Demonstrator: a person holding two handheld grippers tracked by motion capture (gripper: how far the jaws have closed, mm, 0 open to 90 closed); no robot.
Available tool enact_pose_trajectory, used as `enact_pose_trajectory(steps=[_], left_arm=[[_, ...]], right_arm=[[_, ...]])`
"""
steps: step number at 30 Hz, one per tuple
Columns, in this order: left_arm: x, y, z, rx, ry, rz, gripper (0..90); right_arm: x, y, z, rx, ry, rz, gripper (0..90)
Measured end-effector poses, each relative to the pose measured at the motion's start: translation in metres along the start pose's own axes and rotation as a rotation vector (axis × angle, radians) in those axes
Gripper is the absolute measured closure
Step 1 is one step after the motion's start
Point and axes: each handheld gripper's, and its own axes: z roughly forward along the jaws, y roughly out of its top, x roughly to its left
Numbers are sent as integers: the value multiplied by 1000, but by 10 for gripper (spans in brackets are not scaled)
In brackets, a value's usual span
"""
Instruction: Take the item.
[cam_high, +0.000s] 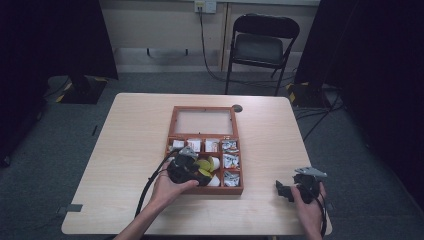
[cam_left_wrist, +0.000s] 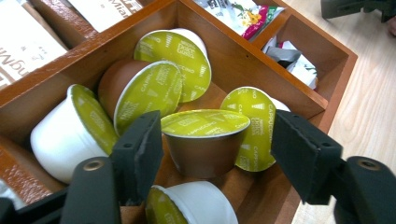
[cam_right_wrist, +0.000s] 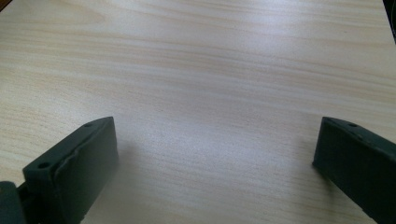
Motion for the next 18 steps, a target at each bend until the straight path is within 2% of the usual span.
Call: enact_pose_trajectory(steps=[5,7,9,13,18], left_arm=[[1,-1,7,33,20,5,326],[2,-1,9,59,12,1,327],[1,-1,9,51,16,7,328],[1,-1,11,69,14,-4,326],[1,-1,13,59,27,-17,331]], right_arm=[[0,0,0,0,0,0,0],[0,0,0,0,0,0,0],[0,0,0,0,1,1,0],[0,0,0,0,1,0,0],[0,0,0,0,0,0,0]])
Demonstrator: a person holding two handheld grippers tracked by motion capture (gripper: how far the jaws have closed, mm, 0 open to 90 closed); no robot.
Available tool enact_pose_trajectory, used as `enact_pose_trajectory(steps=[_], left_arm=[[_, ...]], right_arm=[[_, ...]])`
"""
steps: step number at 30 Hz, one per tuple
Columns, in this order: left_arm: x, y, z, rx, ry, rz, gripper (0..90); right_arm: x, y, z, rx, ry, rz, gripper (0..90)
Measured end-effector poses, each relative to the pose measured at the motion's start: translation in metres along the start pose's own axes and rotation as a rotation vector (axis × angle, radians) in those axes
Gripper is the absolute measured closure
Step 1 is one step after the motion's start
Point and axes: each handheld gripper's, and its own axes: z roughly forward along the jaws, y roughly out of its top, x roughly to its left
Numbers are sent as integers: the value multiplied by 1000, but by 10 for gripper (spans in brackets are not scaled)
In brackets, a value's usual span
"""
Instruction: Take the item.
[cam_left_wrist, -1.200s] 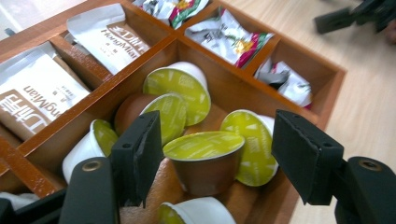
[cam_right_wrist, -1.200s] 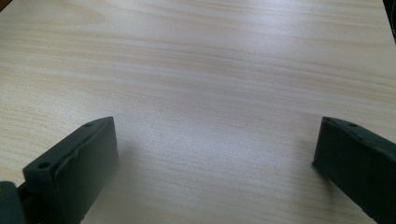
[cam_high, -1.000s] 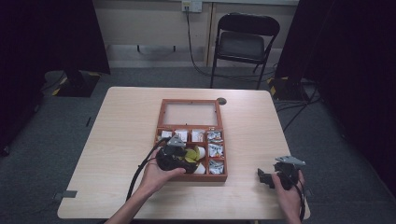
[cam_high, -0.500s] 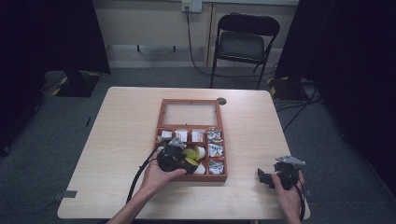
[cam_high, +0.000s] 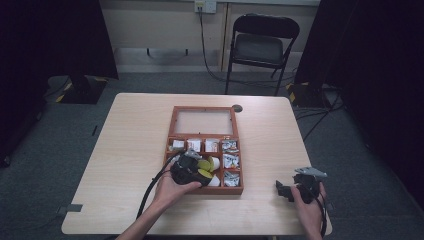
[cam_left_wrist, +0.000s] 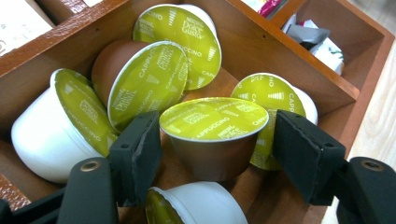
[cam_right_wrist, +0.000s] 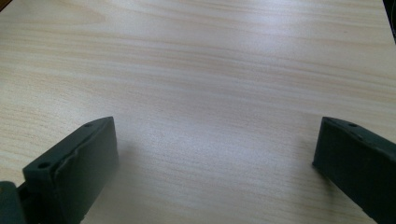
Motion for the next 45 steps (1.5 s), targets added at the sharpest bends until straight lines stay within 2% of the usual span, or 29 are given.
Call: enact_pose_trajectory(steps=[8,17,20,25,32,45], left_arm=[[0,-2,1,-13,12,-10,336],[-4,-3,2,-4,81,13,405],[-2,-3,2,1,67,3,408],[-3,-3,2,-1,68,6,409],[-4,-3,-1,-9,64,23,409],[-4,0,-16,-86,65,32,409]], right_arm=[[0,0,0,0,0,1,0],[0,0,0,0,1,1,0],[0,0,0,0,0,0,0],[0,0,0,0,0,0,0],[0,0,0,0,0,0,0],[0,0,0,0,0,0,0]])
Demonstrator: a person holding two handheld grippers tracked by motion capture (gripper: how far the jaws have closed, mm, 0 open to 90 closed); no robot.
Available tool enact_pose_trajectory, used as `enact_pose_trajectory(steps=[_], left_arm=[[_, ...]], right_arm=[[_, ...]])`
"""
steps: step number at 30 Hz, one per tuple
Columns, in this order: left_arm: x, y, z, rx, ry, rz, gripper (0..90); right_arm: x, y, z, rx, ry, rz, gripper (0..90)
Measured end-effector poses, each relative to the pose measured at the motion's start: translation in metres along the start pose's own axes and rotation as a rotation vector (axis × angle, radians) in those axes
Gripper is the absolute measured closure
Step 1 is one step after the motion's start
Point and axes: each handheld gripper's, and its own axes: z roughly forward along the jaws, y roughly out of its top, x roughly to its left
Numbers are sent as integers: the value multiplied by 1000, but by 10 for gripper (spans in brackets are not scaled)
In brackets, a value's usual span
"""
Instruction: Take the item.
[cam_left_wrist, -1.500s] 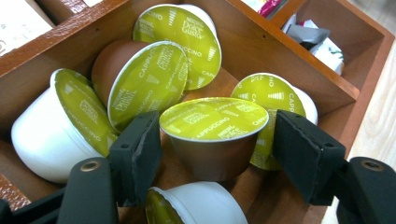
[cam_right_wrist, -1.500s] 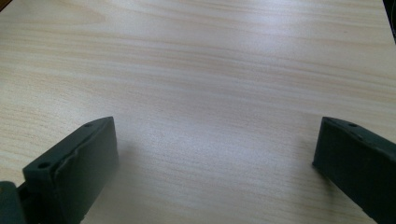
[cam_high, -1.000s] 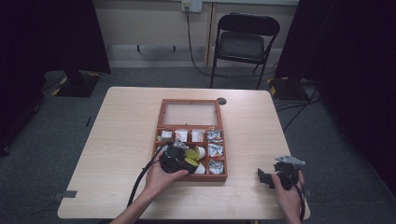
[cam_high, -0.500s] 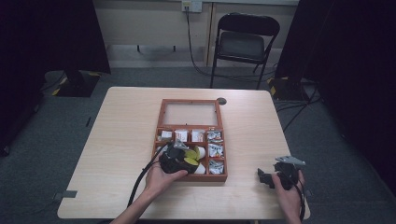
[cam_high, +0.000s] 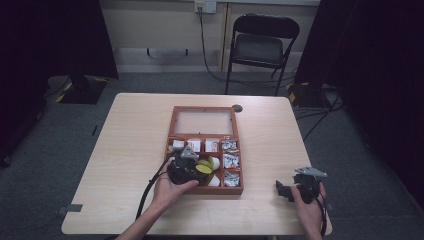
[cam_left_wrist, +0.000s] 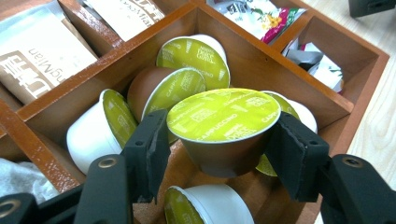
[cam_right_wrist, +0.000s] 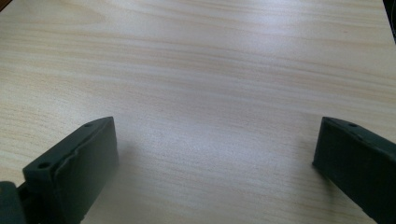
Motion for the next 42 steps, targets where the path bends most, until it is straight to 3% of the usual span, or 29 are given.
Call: enact_pose_trajectory(steps=[11,21,36,42], left_arm=[[1,0,-7,-17,3,19,409],[5,1,-20,-68,1,7,409],[2,6,-40,-147,10,60,409],[6,6,-47,-168,13,50,409]], right_arm=[[0,0,0,0,1,0,0],[0,0,0,0,0,0,0],[0,0,0,0,0,0,0],[0,0,0,0,0,0,0]])
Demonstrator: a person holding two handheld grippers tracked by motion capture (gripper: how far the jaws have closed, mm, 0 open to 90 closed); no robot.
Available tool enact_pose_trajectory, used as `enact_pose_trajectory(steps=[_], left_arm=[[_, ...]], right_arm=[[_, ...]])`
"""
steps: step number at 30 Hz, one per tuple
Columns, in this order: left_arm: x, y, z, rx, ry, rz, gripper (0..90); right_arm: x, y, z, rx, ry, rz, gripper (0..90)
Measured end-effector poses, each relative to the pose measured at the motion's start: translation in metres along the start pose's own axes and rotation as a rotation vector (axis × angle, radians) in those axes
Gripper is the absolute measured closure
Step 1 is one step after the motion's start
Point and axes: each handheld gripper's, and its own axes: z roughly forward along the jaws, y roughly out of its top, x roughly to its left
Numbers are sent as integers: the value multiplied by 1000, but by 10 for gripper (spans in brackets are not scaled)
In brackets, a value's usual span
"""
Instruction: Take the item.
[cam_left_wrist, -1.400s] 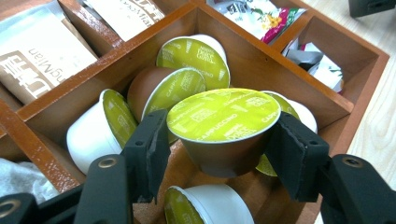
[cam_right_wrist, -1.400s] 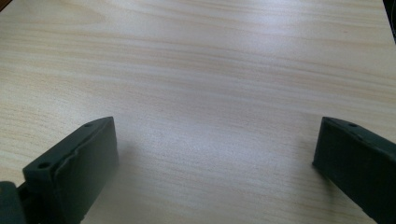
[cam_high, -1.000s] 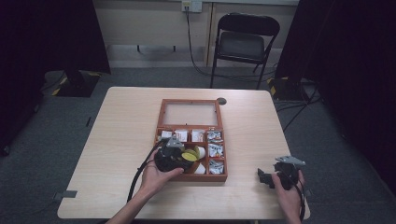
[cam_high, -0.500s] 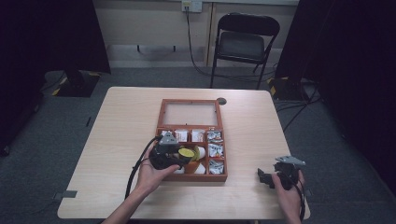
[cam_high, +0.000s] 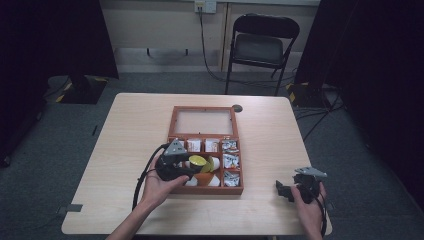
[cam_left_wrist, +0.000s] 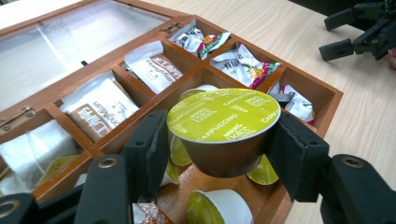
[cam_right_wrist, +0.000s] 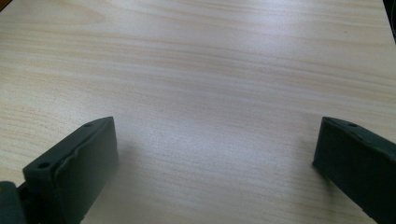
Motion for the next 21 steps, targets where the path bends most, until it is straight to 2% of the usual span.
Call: enact_pose_trajectory(steps=[21], left_arm=[[18,4,-28,-66,28,-36,410]], right_arm=[[0,0,0,0,0,0,0]])
